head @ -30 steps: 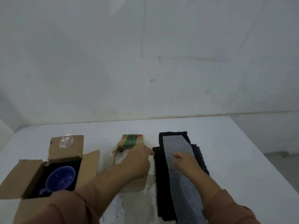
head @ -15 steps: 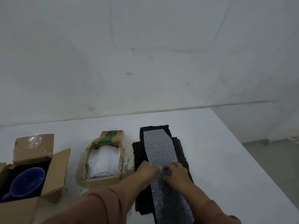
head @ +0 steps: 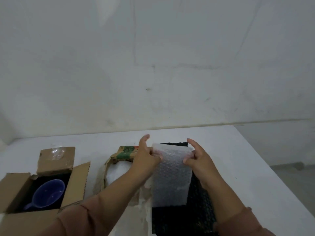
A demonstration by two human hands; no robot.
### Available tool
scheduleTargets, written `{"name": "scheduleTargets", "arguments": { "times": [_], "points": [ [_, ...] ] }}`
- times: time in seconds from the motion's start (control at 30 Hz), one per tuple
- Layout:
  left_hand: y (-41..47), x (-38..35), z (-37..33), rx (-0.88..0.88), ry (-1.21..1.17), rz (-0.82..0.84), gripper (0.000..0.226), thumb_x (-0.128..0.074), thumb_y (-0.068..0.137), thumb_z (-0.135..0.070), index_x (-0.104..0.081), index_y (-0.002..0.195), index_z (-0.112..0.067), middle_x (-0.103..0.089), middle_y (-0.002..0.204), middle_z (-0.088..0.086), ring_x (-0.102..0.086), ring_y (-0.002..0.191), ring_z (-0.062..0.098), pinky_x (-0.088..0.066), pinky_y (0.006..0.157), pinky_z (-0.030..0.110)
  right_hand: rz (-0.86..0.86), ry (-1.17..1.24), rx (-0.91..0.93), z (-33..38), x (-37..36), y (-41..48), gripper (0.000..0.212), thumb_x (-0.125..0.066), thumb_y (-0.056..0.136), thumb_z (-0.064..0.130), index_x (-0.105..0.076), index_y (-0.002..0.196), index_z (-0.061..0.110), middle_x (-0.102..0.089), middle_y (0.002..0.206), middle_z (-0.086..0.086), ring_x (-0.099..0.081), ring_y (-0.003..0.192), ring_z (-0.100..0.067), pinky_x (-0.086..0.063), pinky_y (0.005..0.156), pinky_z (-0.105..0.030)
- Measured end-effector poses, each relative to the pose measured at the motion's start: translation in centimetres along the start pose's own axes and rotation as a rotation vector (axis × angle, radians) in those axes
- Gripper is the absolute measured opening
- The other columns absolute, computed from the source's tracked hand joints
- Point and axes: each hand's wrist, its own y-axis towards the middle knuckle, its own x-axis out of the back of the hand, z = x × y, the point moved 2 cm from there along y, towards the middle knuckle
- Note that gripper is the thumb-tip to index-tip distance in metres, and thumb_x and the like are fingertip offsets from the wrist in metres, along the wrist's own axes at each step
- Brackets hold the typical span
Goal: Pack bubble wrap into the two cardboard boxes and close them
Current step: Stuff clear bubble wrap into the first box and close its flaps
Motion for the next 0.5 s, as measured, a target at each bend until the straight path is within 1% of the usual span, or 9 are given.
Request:
{"name": "scheduleTargets", "arguments": {
  "times": [0.07,0.13,0.17,0.23,0.3,0.33,0.37,0.43,0.5],
  "points": [
    [-0.2,1.5,-1.1,-0.067,0.093,-0.014,0.074,-0.059,0.086,0.002,-0.025,0.141,-0.033,-0.055,0.082,0.002,-0.055,0.076,0.013,-0.045,0.072,0.018,-0.007,-0.182,0.104,2.0,-0.7,0.0,0.053,-0.056,0.084,-0.001,-0.053,0.125,0.032,-0.055,0.104,0.005,-0.055,0.104,-0.015,-0.042,0.086,-0.024],
    [-0.4,2.9,-2.1,-0.114,0.294,-0.029,0.058,-0.059,0.089,-0.006,-0.039,0.140,-0.024,-0.054,0.085,-0.005,-0.054,0.078,0.005,-0.042,0.067,0.010,-0.008,-0.354,0.187,3.8,-1.5,0.0,0.036,-0.058,0.082,0.005,-0.060,0.106,0.032,-0.057,0.102,0.005,-0.057,0.093,-0.012,-0.043,0.078,-0.021],
    [-0.5,3.6,-2.5,-0.137,0.375,-0.047,0.046,-0.057,0.090,-0.010,-0.048,0.134,-0.022,-0.055,0.087,-0.008,-0.053,0.079,0.003,-0.044,0.067,0.010,-0.010,-0.406,0.214,4.6,-1.8,-0.1,0.026,-0.060,0.082,0.008,-0.061,0.094,0.031,-0.055,0.098,0.005,-0.055,0.085,-0.009,-0.041,0.072,-0.018],
    [-0.8,4.8,-3.4,-0.203,0.442,-0.091,0.021,-0.055,0.092,-0.017,-0.064,0.111,-0.021,-0.058,0.094,-0.007,-0.055,0.083,0.005,-0.049,0.073,0.020,-0.017,-0.404,0.262,6.0,-2.5,-0.3,0.017,-0.064,0.081,0.012,-0.060,0.077,0.027,-0.049,0.091,0.006,-0.051,0.077,-0.003,-0.037,0.063,-0.012],
    [-0.9,6.0,-4.0,-0.256,0.403,-0.134,0.008,-0.056,0.092,-0.022,-0.063,0.087,-0.021,-0.055,0.096,-0.005,-0.053,0.083,0.005,-0.046,0.071,0.021,-0.019,-0.279,0.280,6.9,-3.0,-0.3,0.015,-0.067,0.080,0.012,-0.061,0.072,0.024,-0.051,0.095,0.008,-0.051,0.082,0.001,-0.038,0.065,-0.007],
    [-0.9,6.5,-4.0,-0.252,0.339,-0.128,0.008,-0.058,0.091,-0.026,-0.060,0.084,-0.022,-0.053,0.099,-0.003,-0.052,0.084,0.006,-0.043,0.069,0.019,-0.003,-0.176,0.258,7.3,-3.3,-0.2,0.014,-0.068,0.080,0.011,-0.062,0.074,0.023,-0.055,0.099,0.009,-0.053,0.087,0.001,-0.039,0.069,-0.007],
    [-0.8,7.0,-3.8,-0.222,0.228,-0.083,0.009,-0.061,0.087,-0.031,-0.057,0.086,-0.023,-0.052,0.102,-0.001,-0.052,0.086,0.008,-0.041,0.068,0.020,0.036,-0.060,0.219,7.6,-3.7,-0.2,0.012,-0.068,0.081,0.010,-0.065,0.079,0.022,-0.059,0.102,0.007,-0.056,0.090,-0.003,-0.042,0.074,-0.012],
    [-0.7,7.7,-3.3,-0.121,-0.070,0.081,0.027,-0.064,0.078,-0.035,-0.053,0.101,-0.023,-0.056,0.107,0.002,-0.057,0.090,0.013,-0.045,0.073,0.024,0.126,0.155,0.150,8.3,-4.4,-0.1,0.012,-0.065,0.082,0.006,-0.067,0.084,0.017,-0.067,0.095,-0.003,-0.061,0.086,-0.015,-0.047,0.075,-0.025],
    [-0.5,8.2,-2.2,-0.032,-0.115,0.200,0.044,-0.066,0.077,-0.029,-0.052,0.118,-0.018,-0.061,0.117,0.004,-0.061,0.104,0.019,-0.050,0.084,0.034,0.184,0.328,0.133,9.1,-5.2,-0.1,0.015,-0.059,0.084,0.000,-0.063,0.075,0.012,-0.067,0.077,-0.005,-0.062,0.072,-0.018,-0.050,0.066,-0.028]
  ]
}}
